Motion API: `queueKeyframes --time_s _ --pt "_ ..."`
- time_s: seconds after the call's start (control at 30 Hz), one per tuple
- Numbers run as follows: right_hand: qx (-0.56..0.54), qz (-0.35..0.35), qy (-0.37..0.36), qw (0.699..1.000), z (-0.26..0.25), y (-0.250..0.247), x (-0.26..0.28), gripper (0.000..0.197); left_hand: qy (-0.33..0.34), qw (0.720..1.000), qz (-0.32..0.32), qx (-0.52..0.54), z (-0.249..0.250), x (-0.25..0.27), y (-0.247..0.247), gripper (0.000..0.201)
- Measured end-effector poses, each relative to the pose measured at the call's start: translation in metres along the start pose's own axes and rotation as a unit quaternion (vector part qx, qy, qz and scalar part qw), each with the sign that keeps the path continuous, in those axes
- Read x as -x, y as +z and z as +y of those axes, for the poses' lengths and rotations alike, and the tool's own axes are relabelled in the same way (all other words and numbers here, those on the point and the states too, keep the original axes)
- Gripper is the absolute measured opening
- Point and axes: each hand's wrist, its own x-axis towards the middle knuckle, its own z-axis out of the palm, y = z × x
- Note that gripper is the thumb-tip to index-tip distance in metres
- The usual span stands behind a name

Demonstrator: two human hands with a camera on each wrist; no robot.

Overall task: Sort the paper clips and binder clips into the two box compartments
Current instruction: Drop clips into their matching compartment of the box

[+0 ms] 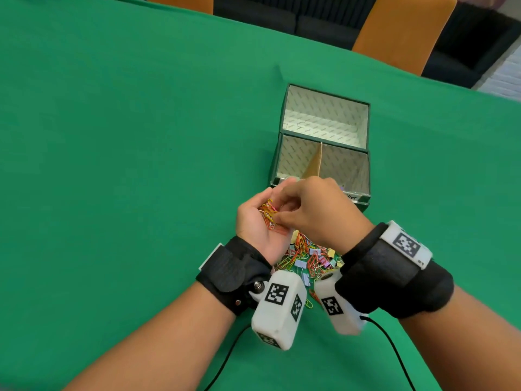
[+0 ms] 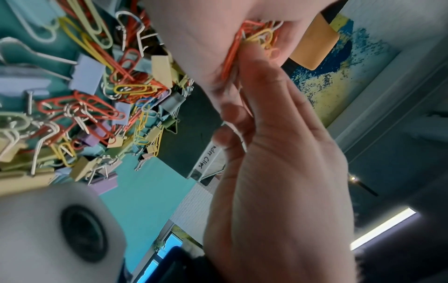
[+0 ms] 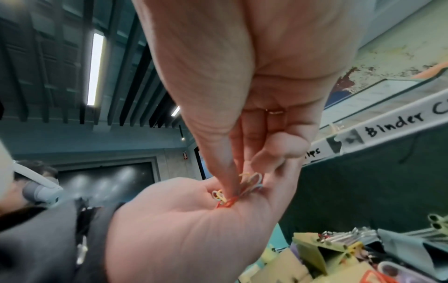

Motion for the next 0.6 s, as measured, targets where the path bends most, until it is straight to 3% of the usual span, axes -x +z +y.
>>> queueKeyframes --time_s 0.1,0.23,0.33,0.4,0.6 --pt "-0.038 -0.003 0.016 0.999 0.005 -0.006 -0.001 0.008 0.003 1.000 -0.030 -0.001 0.000 0.000 0.001 0.040" --pt "-0.100 -0.003 0.036 0.994 0.014 -0.012 -0.002 0.021 0.010 0.999 -0.047 -0.011 -0.001 0.001 0.001 0.040" --pt "-0.157 -0.012 0.049 0.986 0.016 -0.014 0.001 0.007 0.006 0.999 -0.048 -0.005 -0.001 0.001 0.001 0.039" --pt "-0.217 -0.009 0.048 0.975 0.016 -0.018 0.002 0.007 0.004 0.999 -0.045 -0.004 0.000 0.000 0.000 0.041" --pt "-0.244 0.167 0.051 0.954 0.026 -0.040 -0.020 0.008 -0.018 0.999 -0.040 0.004 0.002 0.000 0.000 0.039"
